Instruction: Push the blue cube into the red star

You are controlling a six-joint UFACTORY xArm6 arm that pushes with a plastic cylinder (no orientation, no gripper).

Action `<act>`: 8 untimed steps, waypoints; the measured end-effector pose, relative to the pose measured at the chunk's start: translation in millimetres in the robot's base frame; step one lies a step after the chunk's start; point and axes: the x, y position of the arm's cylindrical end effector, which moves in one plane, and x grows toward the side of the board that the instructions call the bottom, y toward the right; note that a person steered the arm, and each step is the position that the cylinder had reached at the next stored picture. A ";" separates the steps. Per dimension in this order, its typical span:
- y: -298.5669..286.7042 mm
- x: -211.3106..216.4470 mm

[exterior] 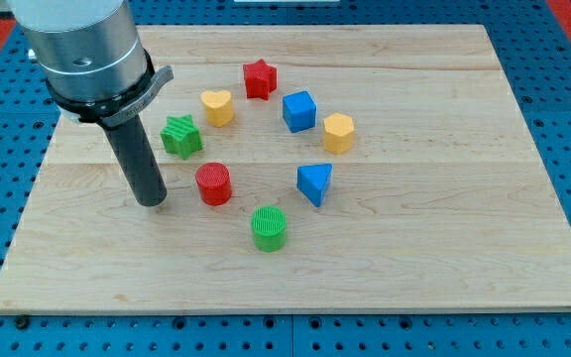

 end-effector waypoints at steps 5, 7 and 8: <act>67.6 -78.9; 103.0 -78.9; 139.8 -78.9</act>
